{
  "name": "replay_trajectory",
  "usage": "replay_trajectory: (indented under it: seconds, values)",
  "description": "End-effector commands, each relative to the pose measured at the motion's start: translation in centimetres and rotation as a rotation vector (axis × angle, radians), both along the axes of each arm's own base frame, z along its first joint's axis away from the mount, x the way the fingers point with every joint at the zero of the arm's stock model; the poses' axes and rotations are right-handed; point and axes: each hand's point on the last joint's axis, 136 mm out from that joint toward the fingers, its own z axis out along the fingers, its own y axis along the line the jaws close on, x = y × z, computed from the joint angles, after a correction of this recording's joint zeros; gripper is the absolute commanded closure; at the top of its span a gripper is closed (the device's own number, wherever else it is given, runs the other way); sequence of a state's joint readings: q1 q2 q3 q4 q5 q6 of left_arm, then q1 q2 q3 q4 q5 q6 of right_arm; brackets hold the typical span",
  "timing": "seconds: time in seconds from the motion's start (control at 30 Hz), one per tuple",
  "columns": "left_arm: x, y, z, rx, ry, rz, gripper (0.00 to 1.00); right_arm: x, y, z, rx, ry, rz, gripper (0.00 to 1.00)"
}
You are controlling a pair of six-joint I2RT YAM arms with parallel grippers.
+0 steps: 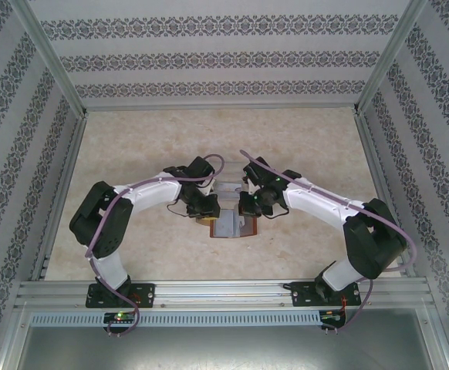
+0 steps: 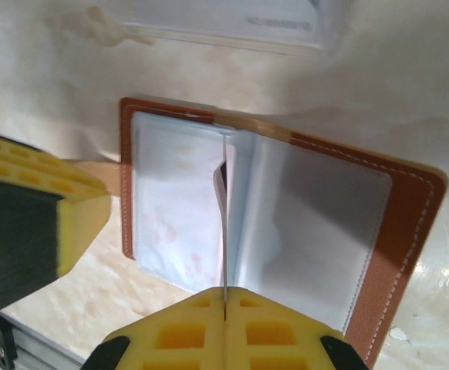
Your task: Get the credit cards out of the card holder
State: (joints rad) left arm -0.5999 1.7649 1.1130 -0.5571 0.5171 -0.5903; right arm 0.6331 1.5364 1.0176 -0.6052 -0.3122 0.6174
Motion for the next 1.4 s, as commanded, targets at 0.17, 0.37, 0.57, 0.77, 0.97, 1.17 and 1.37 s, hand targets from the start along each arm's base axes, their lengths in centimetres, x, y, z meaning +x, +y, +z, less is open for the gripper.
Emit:
replay_trajectory:
  seconds: [0.17, 0.37, 0.57, 0.77, 0.97, 1.17, 1.37]
  values:
    - [-0.5, 2.2, -0.6, 0.052, -0.013, 0.014, 0.86, -0.3, 1.0, 1.9, -0.051, -0.102, 0.392, 1.00]
    - [-1.1, 3.2, -1.5, 0.086, 0.004, 0.009, 0.87, -0.2, 1.0, 2.0, -0.103, -0.196, 0.681, 1.00]
    - [-0.9, 4.0, -2.1, 0.118, -0.002, 0.015, 0.88, 0.9, 1.1, 2.3, -0.122, -0.272, 0.842, 1.00]
    - [-0.4, 4.2, -2.1, 0.127, -0.009, 0.010, 0.88, 1.8, 0.7, 2.2, -0.158, -0.273, 0.956, 1.00]
    - [-0.3, 4.0, -2.4, 0.124, -0.003, 0.007, 0.88, 2.3, 0.7, 2.7, -0.173, -0.320, 1.121, 1.00]
    - [-0.6, 4.2, -3.0, 0.127, 0.012, 0.014, 0.88, 4.2, 0.6, 3.2, -0.210, -0.351, 1.190, 1.00]
    - [-0.8, 4.3, -3.1, 0.124, 0.011, 0.022, 0.89, 6.3, 0.5, 3.8, -0.220, -0.344, 1.225, 1.00]
